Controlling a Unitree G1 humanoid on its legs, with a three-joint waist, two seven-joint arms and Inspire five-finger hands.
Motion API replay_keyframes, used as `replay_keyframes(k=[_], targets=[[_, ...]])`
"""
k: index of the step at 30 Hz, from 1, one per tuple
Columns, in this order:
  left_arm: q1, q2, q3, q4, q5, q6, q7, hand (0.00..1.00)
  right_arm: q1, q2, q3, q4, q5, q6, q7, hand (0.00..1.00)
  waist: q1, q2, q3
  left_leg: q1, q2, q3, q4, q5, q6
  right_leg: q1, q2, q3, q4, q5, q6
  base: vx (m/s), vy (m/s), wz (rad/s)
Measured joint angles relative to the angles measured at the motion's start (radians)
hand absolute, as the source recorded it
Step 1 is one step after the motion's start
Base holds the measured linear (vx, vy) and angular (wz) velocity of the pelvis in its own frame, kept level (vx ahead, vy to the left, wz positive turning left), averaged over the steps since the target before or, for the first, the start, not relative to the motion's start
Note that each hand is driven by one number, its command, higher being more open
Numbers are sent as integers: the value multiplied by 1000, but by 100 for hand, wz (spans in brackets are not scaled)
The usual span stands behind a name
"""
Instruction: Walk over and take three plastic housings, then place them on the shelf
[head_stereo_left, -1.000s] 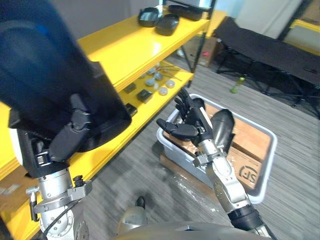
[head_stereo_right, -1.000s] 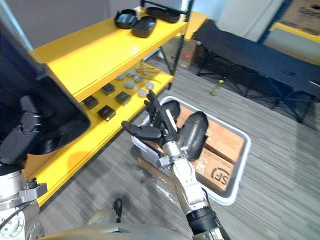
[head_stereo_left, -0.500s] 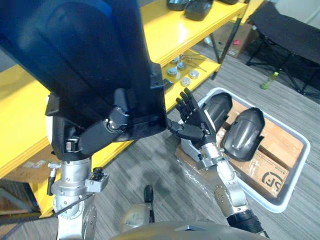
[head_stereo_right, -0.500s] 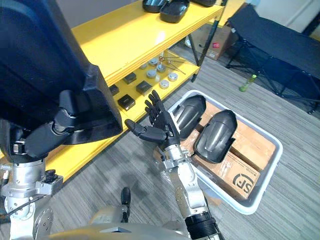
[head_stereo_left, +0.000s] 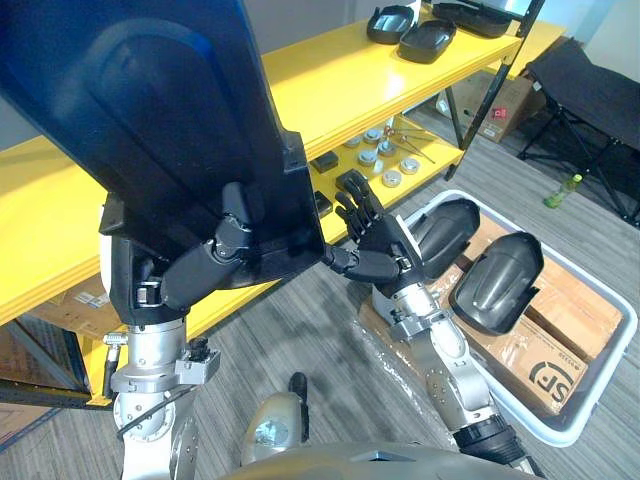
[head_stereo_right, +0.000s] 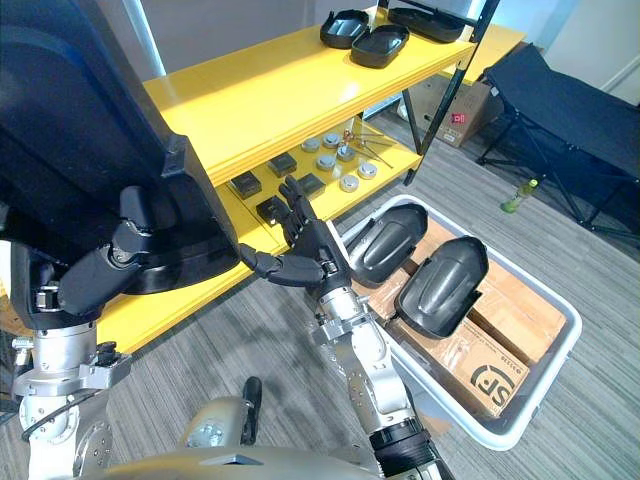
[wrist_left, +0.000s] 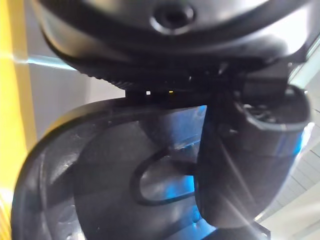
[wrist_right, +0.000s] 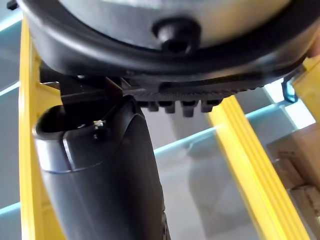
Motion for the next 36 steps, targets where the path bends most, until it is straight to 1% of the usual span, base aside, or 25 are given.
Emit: replay_keyframes(k=[2,3,4,5,6,7,8,10,13,14,16,18,20,21,23,25,27,28,29,30,31,32,33,34,36], targets=[[-4,4,43,-1,32,-4,6,0,0,6,-9,0,5,-34,-14,100,23,-15,0,-17,-5,21,96,-77,28,22,-16,1,2,-17,-22,50,122,-1],[-4,8,52,0,43,-4,10,0,6,9,-13,0,14,-43,-13,100,25,-19,-2,-14,-13,22,110,-98,33,34,-23,0,9,-27,-54,179,165,11],[-9,7,63,8,64,-5,16,0,9,6,-23,-1,41,-56,-6,100,23,-16,-4,-5,-29,16,120,-131,38,-5,-54,33,167,5,-170,216,258,40],[-10,17,72,15,79,-3,22,0,9,6,-29,-1,82,-60,1,100,6,-13,-12,17,-50,-11,93,-132,56,-113,-91,130,356,117,-246,228,266,54],[-15,32,76,16,94,-3,32,0,8,8,-36,-1,104,-64,10,100,-6,-15,-13,29,-51,-28,73,-129,61,-157,-92,186,426,140,-225,185,213,80],[-43,68,83,29,120,-2,53,0,3,17,-54,-2,139,-68,26,100,-19,-13,-13,48,-68,-58,34,-122,74,-227,-69,253,522,103,-173,293,169,77],[-76,90,85,54,142,-1,82,0,-14,14,-70,-6,165,-69,41,100,-19,-22,-17,93,-91,-81,-20,-108,85,-277,-25,282,531,45,-131,255,129,64],[-104,91,86,82,142,0,100,0,-40,8,-93,-17,165,-69,49,100,-20,-21,-17,140,-117,-103,-63,-96,74,-300,16,283,457,3,-116,251,102,47],[-140,90,83,122,141,0,125,0,-91,-15,-150,-82,255,-69,74,100,-35,-10,-23,181,-155,-171,-92,-88,83,-387,113,367,268,7,-103,283,69,77],[-137,88,82,129,140,0,125,0,-100,-17,-175,-125,278,-71,75,100,-46,-1,-23,195,-169,-198,-93,-88,83,-408,129,416,218,24,-75,302,25,107],[-127,85,84,145,127,1,119,0,-123,-30,-192,-148,282,-81,76,100,-47,0,-24,246,-186,-208,-107,-88,83,-410,132,440,167,48,-50,403,-43,86],[-118,79,86,145,95,1,108,0,-160,-55,-192,-149,288,-81,80,100,-45,-8,-32,285,-193,-211,-108,-101,63,-395,140,433,104,101,-75,309,-66,64],[-118,80,99,145,84,1,107,0,-199,-61,-192,-149,289,-76,77,100,-45,-32,-50,300,-201,-211,-108,-124,37,-381,162,421,23,257,-108,349,-136,53],[-110,60,102,147,81,1,104,0,-216,-78,-192,-149,289,-73,76,100,-38,-20,-61,306,-187,-214,-99,-151,41,-354,173,389,-15,246,-131,358,-136,25],[-103,37,100,147,60,4,101,0,-222,-85,-202,-149,290,-62,76,100,-24,0,-70,307,-157,-219,-96,-169,28,-315,206,384,-80,252,-136,326,-87,-2],[-105,34,90,147,64,28,100,0,-198,-85,-247,-149,293,-55,77,100,-39,12,-76,299,-135,-205,-68,-185,1,-275,225,360,-133,252,-137,286,-59,21],[-110,32,66,154,73,44,92,0,-150,-88,-315,-149,297,-56,82,100,-70,31,-68,245,-123,-105,99,-186,-3,-198,230,325,-191,250,-137,236,-10,41],[-117,30,66,159,75,44,86,0,-145,-92,-329,-150,299,-56,84,100,-79,37,-62,214,-118,-72,185,-179,-19,-173,221,315,-207,249,-137,135,61,38],[-148,32,65,175,94,45,75,0,-142,-102,-359,-154,317,-62,95,100,-78,43,-55,146,-78,4,301,-236,-2,-145,202,305,-221,246,-140,76,75,28],[-168,37,64,186,103,44,65,0,-144,-101,-381,-155,317,-72,97,100,-73,45,-55,118,-51,33,309,-256,16,-142,192,304,-221,246,-140,60,81,35],[-200,46,64,198,107,45,42,0,-158,-103,-418,-156,316,-89,98,100,-79,49,-52,74,7,54,269,-269,4,-142,170,289,-216,245,-138,41,89,25],[-215,46,60,197,107,44,23,0,-165,-110,-440,-161,315,-102,98,100,-86,66,-48,70,66,50,161,-245,-45,-132,158,280,-212,237,-125,39,128,21],[-215,46,57,195,106,43,13,0,-163,-115,-446,-166,313,-107,98,100,-89,83,-51,76,97,40,97,-207,-62,-125,158,279,-211,232,-104,55,247,4],[-216,48,43,197,103,46,-8,0,-159,-126,-455,-178,312,-114,100,100,-100,124,-58,88,149,11,2,-88,-111,-122,162,280,-195,217,-61,65,317,-11],[-215,65,17,192,104,74,-37,0,-145,-109,-457,-190,315,-123,100,100,-112,99,-55,131,79,37,-49,-80,-82,-131,100,313,-172,205,-55,55,318,-16]])
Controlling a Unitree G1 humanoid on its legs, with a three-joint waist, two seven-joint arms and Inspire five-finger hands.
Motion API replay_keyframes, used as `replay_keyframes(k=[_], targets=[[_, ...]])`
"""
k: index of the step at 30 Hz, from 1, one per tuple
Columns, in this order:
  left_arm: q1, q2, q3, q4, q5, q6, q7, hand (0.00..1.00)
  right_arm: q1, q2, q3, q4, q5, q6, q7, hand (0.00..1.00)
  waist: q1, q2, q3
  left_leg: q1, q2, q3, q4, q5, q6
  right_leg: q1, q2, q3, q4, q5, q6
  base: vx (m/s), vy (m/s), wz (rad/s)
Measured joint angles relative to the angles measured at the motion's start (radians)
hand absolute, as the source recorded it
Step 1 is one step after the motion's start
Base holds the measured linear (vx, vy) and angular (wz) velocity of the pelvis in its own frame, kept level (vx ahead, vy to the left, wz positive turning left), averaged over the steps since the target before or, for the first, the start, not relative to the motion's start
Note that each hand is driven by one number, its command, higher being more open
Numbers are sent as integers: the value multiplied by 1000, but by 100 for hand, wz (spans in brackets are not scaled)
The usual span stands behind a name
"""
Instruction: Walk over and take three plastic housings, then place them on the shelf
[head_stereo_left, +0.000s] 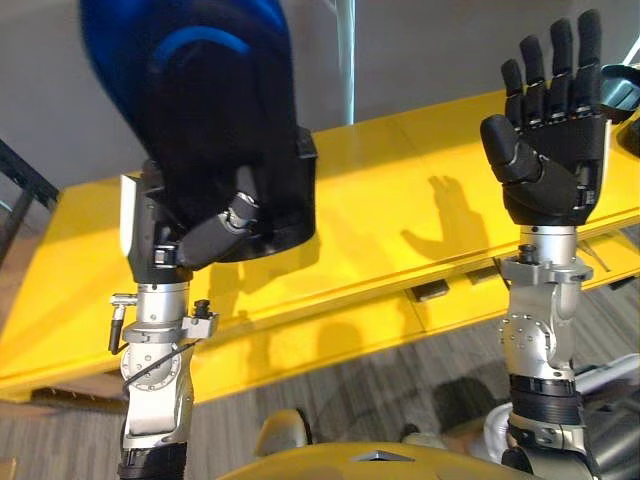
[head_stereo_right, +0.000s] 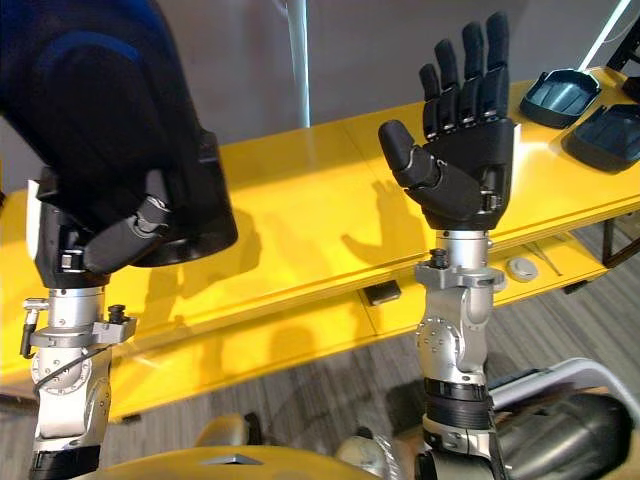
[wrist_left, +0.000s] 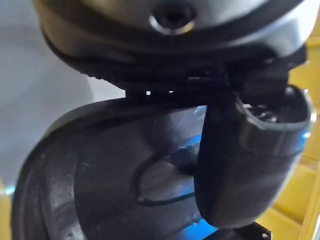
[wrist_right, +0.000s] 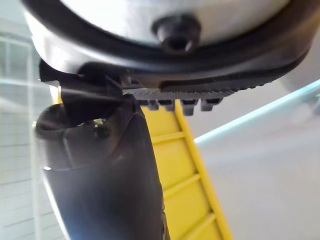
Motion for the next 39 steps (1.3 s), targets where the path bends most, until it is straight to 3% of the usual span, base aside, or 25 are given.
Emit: replay_keyframes(k=[2,4,6,8,11,14,18,23,29,33,38,39], targets=[[-1,31,-28,-9,-40,44,-60,0,15,2,5,-40,-2,0,-5,100,-10,-28,8,29,-53,41,-60,20,35,-8,-53,25,-12,16,23,53,275,-15],[-1,34,-53,-12,-70,92,-98,0,60,20,3,-70,-3,1,-3,100,-16,-46,4,35,-65,54,-69,22,41,-6,-63,30,-24,21,30,53,112,-14],[-1,30,-80,-14,-84,150,-109,0,109,51,2,-88,-6,16,-4,100,-22,-64,2,47,-61,69,-72,21,39,-7,-59,50,-26,26,35,52,12,-20],[-1,21,-132,-13,-86,232,-103,0,148,78,-18,-93,-5,41,-10,100,-51,-71,0,54,-47,85,-76,17,33,-9,-46,56,-28,31,41,40,-48,-18],[-1,12,-199,-9,-84,293,-77,0,187,98,-37,-93,-12,48,-37,100,-67,-75,0,79,-31,120,-90,10,22,-9,-31,94,-45,37,41,6,-46,-44],[-50,9,-285,43,-77,330,0,0,250,117,-57,-104,-42,48,-73,100,-103,-76,1,100,-4,167,-90,-6,8,-18,-6,141,-47,38,38,-27,-44,-49],[-218,-18,-283,213,-76,360,155,0,293,117,-63,-132,-41,66,-72,100,-141,-76,0,101,16,205,-88,-11,-1,-48,21,190,-46,45,27,-35,-27,-38],[-403,-27,-228,498,-97,372,389,0,305,115,-64,-141,-21,117,-25,100,-188,-77,0,119,39,256,-108,2,-16,-82,50,241,-42,53,19,-5,-27,-30],[-553,-25,-127,719,-154,416,549,0,301,96,-10,-136,-24,170,36,100,-209,-84,12,115,40,276,-142,22,-19,-114,60,260,-42,58,14,-3,-16,-10],[-662,-19,-91,799,-203,461,598,0,290,63,32,-135,-34,197,57,100,-210,-85,40,114,39,277,-141,23,-18,-116,60,266,-42,59,14,-2,-1,-2],[-744,-6,-70,834,-240,533,594,0,252,63,47,-131,-36,207,58,100,-211,-83,67,112,39,276,-141,23,-17,-116,59,265,-42,59,15,0,0,0],[-751,-6,-70,839,-240,539,592,100,250,63,47,-131,-36,207,58,100,-211,-81,71,111,39,275,-141,24,-17,-116,59,264,-42,59,15,0,0,0]])
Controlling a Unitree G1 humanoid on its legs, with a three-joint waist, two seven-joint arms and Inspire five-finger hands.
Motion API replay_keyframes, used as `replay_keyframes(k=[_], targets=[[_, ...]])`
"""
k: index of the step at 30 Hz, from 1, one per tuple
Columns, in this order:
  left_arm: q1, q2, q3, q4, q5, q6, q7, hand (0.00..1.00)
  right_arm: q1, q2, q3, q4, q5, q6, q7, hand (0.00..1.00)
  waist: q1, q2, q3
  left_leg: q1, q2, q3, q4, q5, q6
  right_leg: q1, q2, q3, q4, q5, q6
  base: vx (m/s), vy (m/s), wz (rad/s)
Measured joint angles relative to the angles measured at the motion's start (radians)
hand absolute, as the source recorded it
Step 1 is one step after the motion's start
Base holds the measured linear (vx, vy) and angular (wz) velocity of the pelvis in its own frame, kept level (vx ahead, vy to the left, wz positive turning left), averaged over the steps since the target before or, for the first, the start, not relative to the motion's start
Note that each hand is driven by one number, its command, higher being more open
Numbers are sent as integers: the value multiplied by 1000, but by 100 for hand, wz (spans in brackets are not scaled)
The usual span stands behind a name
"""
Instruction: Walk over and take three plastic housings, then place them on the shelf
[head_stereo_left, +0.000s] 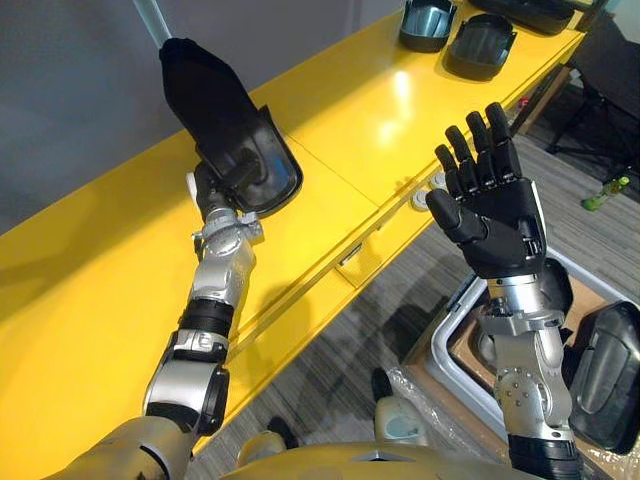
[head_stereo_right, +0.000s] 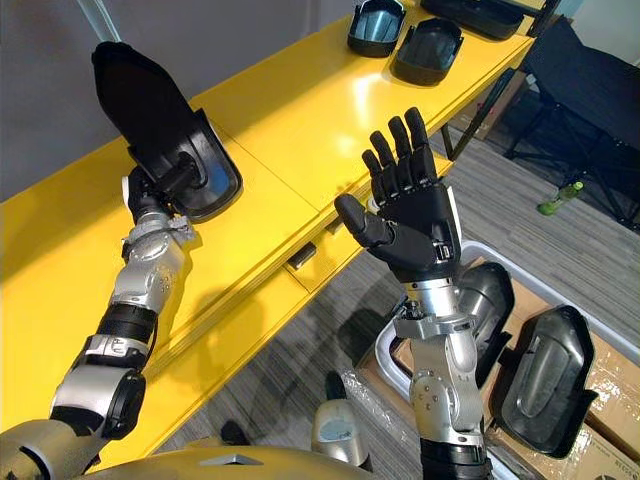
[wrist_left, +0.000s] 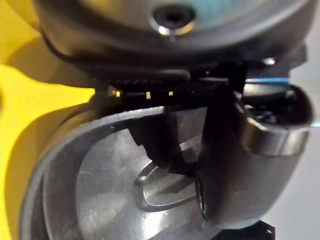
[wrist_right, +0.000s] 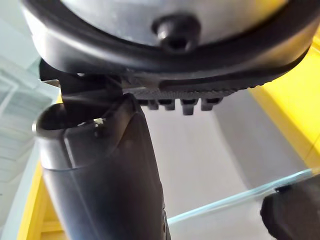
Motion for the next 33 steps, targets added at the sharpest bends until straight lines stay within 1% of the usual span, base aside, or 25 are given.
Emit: replay_keyframes(k=[4,8,12,18,27,30,32,33], targets=[[-15,4,7,13,2,15,-36,100,-11,0,3,0,0,0,0,100,1,12,14,1,0,-3,1,1,1,4,0,-4,0,0,0,-8,0,1],[-13,30,-11,10,4,19,-86,100,-13,0,19,0,0,-1,-1,100,1,23,37,5,0,-17,1,6,1,17,-1,-19,0,0,1,-42,0,8],[-6,33,-25,8,2,20,-90,100,-18,0,35,0,0,-1,-1,100,5,24,38,4,1,-23,0,10,1,19,0,-25,0,0,1,-15,0,4],[15,32,-26,-11,0,21,-56,100,-18,1,81,0,-1,-2,-9,100,4,24,38,5,1,-26,-2,14,3,21,0,-27,-1,2,5,-5,1,0],[22,10,-24,-29,1,9,62,100,-12,9,113,0,-8,-15,-22,100,0,24,38,12,0,-31,-27,33,1,22,3,-33,-5,6,11,-9,-1,1],[36,-17,-20,-36,1,-26,106,100,8,14,113,0,-121,-21,-71,100,0,24,38,27,-1,-33,-38,37,0,42,4,-38,-19,9,16,0,1,2],[78,-34,-14,-106,-3,-35,111,100,19,13,114,2,-260,-24,-130,100,0,24,38,24,-1,-35,-38,37,0,41,4,-42,-21,10,16,-2,2,4],[94,-40,-13,-129,-3,-35,110,100,19,11,113,3,-287,-25,-142,100,1,24,38,24,-1,-36,-38,37,0,42,4,-43,-21,10,16,1,4,5]])
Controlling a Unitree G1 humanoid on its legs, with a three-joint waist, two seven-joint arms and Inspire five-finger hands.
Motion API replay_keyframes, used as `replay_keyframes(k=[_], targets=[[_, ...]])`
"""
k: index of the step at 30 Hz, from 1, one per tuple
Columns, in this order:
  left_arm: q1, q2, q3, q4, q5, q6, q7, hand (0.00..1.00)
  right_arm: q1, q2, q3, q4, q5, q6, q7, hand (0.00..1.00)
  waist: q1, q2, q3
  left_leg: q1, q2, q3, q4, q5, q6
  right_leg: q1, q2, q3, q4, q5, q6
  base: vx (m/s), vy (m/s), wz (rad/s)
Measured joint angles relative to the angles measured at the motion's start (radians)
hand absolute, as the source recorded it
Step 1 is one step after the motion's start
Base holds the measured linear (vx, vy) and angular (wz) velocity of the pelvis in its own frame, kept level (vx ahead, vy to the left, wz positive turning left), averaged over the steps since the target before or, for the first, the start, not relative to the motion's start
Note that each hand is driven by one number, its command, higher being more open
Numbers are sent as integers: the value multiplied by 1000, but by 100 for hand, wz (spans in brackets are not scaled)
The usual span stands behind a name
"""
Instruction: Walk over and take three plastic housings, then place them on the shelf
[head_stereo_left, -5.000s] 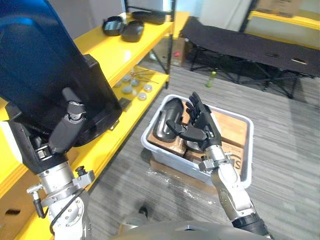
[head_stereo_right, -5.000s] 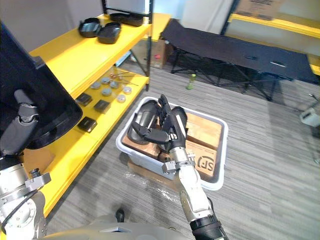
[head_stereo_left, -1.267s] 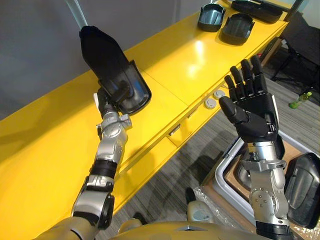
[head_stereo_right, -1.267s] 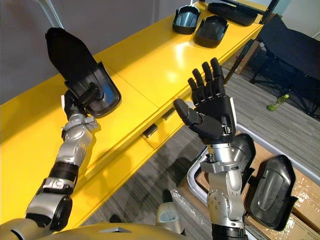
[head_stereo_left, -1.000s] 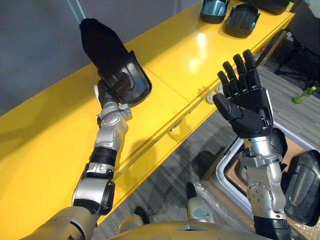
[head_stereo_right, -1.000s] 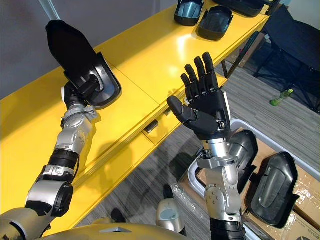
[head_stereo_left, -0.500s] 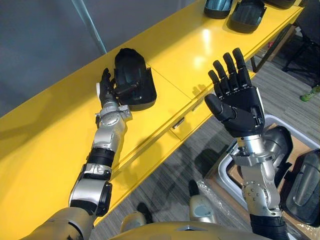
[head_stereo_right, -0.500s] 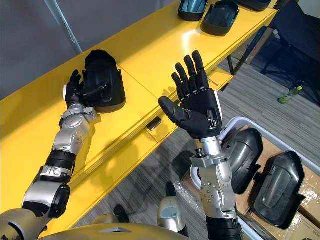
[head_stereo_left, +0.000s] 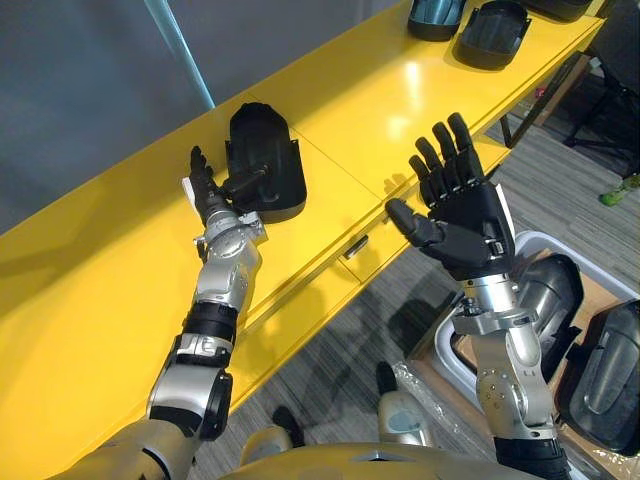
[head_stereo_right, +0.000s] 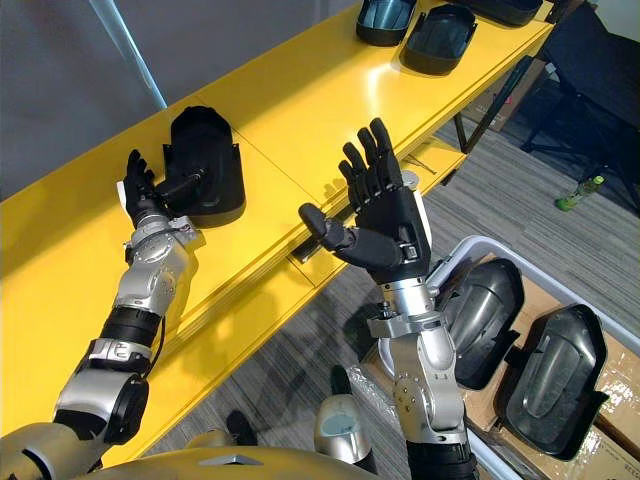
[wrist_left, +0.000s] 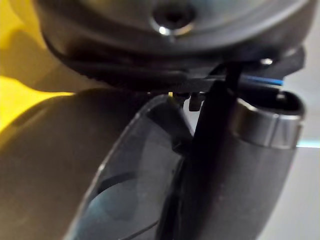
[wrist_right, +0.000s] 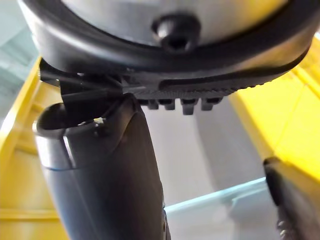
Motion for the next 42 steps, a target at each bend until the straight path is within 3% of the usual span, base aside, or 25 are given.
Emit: replay_keyframes(k=[4,8,12,17,20,26,34,38,42], targets=[[75,-21,-4,-127,-5,56,-20,100,-29,-19,6,1,-113,1,-87,100,16,0,0,4,1,-14,0,0,0,20,0,-15,-13,4,4,-3,3,10],[177,-21,-38,-291,-58,79,-170,100,-109,-80,32,10,-159,24,-122,100,39,-3,-2,3,0,-40,6,0,0,38,-2,-40,-14,4,4,-18,9,16],[259,-21,-90,-485,-66,81,-229,100,-146,-89,72,40,-234,33,-141,100,70,-3,-2,-2,-1,-68,8,4,0,53,-5,-69,-16,3,5,-24,5,20],[338,-9,-70,-670,-71,71,-313,100,-176,-147,85,74,-426,36,-122,100,112,-3,-14,-3,-13,-103,8,9,4,83,-16,-111,-31,3,5,-25,8,21],[407,1,-22,-733,-96,44,-355,100,-237,-212,105,106,-508,41,-63,100,118,-5,-40,-14,-16,-124,7,15,4,87,-18,-131,-33,3,5,-19,-4,20],[531,6,-7,-824,-129,-12,-434,100,-294,-308,134,125,-597,63,11,100,169,-23,-70,-19,-19,-166,5,22,3,116,-17,-175,-46,3,4,-23,-14,21],[671,21,5,-839,-243,-12,-531,100,-322,-320,230,223,-744,102,36,100,191,-54,-88,-38,-25,-184,6,32,4,113,-22,-201,-46,0,-1,-29,-3,9],[733,21,3,-824,-324,-12,-546,100,-325,-329,238,276,-818,135,41,100,202,-56,-89,-42,-26,-191,6,32,4,114,-22,-209,-46,0,-1,4,-4,5],[761,27,-16,-789,-432,-11,-624,100,-329,-362,263,318,-855,154,45,100,213,-56,-89,-43,-26,-193,6,32,4,114,-22,-211,-46,0,-1,1,-1,1]])
